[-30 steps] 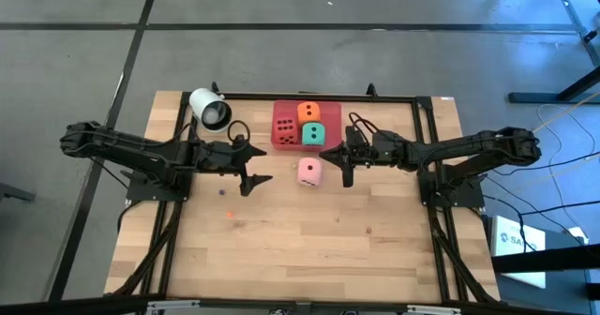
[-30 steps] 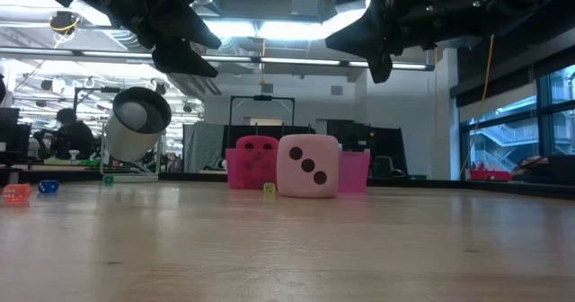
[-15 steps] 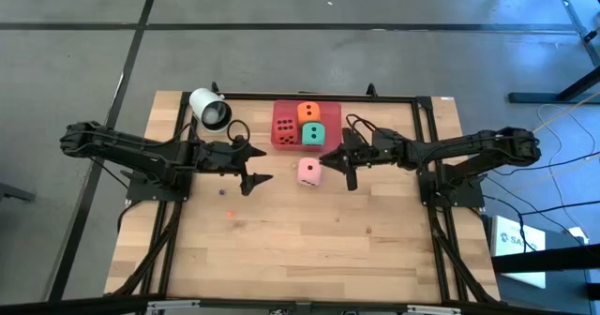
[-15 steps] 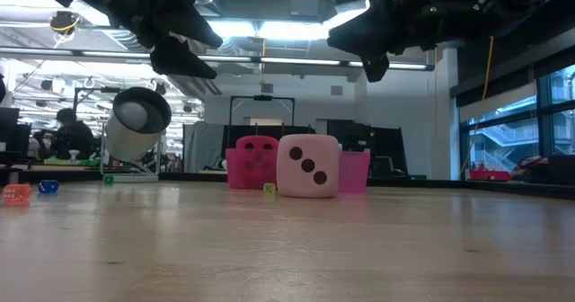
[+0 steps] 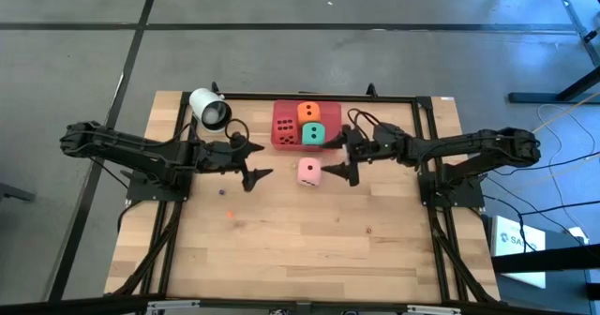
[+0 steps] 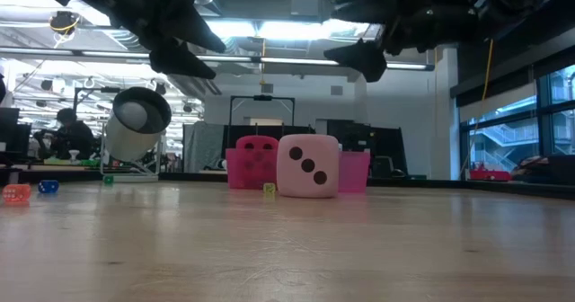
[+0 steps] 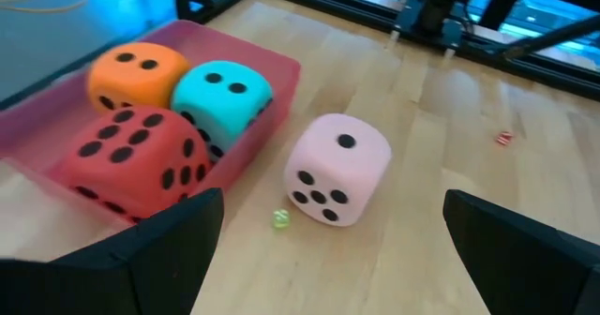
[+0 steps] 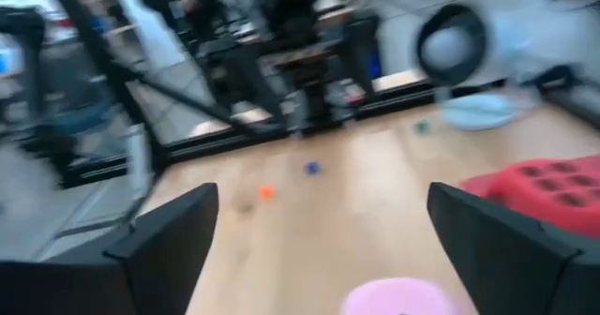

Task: Pick & Place Dice
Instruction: Put the pink die into the pink bin

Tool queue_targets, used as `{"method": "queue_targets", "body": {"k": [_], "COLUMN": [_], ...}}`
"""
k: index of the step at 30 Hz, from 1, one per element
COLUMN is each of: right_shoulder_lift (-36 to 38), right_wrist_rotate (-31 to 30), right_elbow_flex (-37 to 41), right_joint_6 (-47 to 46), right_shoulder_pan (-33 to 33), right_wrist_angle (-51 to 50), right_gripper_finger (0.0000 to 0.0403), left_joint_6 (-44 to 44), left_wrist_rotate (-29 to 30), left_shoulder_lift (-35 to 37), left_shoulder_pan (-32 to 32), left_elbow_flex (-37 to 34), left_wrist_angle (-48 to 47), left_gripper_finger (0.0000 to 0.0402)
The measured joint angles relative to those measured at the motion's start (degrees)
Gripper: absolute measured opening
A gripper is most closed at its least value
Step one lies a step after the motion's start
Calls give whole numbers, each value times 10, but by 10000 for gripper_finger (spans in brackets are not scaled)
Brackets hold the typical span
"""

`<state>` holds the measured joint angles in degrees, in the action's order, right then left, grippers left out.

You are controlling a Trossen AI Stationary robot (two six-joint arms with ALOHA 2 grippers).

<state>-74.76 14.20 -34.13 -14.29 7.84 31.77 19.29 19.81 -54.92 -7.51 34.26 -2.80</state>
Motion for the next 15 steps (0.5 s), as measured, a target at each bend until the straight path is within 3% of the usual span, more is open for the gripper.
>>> {"method": "queue_targets", "body": {"k": [5,11,15], "right_shoulder_lift": [0,0,0], "right_wrist_rotate": [-62,-53,-17], "right_elbow_flex": [0,0,0], "right_joint_6": [16,43,58], "right_shoulder_pan": [0,0,0], "right_wrist_angle": [-1,9,25], "right_gripper_finger": [342,322,339], "left_joint_6": [0,-1,-16], "left_wrist_rotate": [12,12,12], "left_shoulder_lift": [0,0,0], "left_shoulder_pan": [0,0,0], "left_elbow_flex": [0,0,0], "left_wrist_angle": [0,0,-7], "left_gripper_finger": [400,400,400]}}
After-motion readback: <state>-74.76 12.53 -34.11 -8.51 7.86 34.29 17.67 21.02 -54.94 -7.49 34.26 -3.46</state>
